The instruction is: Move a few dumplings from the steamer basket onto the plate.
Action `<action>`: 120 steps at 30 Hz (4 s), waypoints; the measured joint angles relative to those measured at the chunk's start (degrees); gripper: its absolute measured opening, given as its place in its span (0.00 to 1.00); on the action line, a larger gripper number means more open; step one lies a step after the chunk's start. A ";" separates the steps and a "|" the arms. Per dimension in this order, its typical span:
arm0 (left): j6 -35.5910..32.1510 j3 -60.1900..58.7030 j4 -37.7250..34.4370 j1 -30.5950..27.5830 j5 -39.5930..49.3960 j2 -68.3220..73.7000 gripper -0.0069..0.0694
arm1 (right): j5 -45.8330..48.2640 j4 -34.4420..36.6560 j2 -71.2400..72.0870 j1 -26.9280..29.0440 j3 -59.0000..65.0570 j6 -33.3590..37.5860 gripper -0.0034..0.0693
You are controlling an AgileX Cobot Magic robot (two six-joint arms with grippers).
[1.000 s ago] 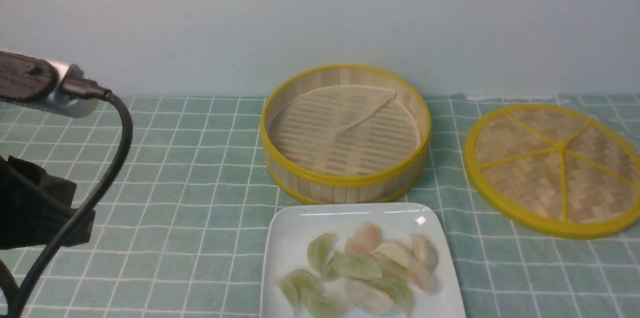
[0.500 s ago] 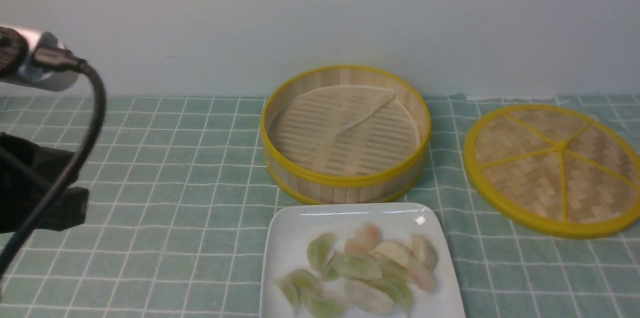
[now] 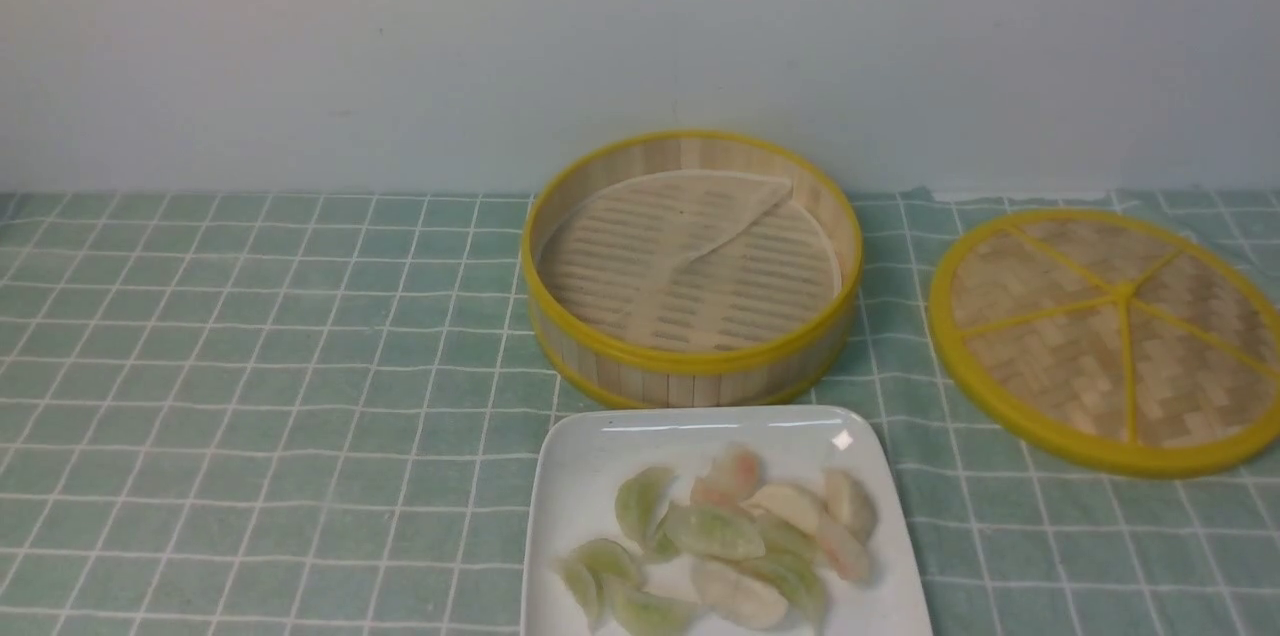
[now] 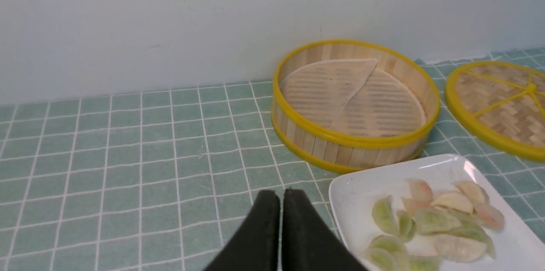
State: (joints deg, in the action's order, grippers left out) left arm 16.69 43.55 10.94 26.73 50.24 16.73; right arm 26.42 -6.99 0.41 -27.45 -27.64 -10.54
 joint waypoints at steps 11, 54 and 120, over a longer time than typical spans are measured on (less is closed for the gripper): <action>-0.24 0.00 -0.17 0.00 1.93 -0.90 0.08 | 0.00 0.00 0.00 0.00 0.00 0.00 0.03; -15.13 -44.94 -11.61 -24.47 -27.95 -17.39 0.08 | -0.04 0.00 0.00 0.00 0.01 -0.11 0.03; -15.13 -44.94 -11.78 -24.47 -28.06 -17.39 0.08 | -3.14 6.05 0.28 27.50 28.58 2.01 0.03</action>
State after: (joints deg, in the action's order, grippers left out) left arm 1.56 -1.39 -0.84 2.27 22.18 -0.65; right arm 23.29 -0.94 0.70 0.04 0.94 -8.53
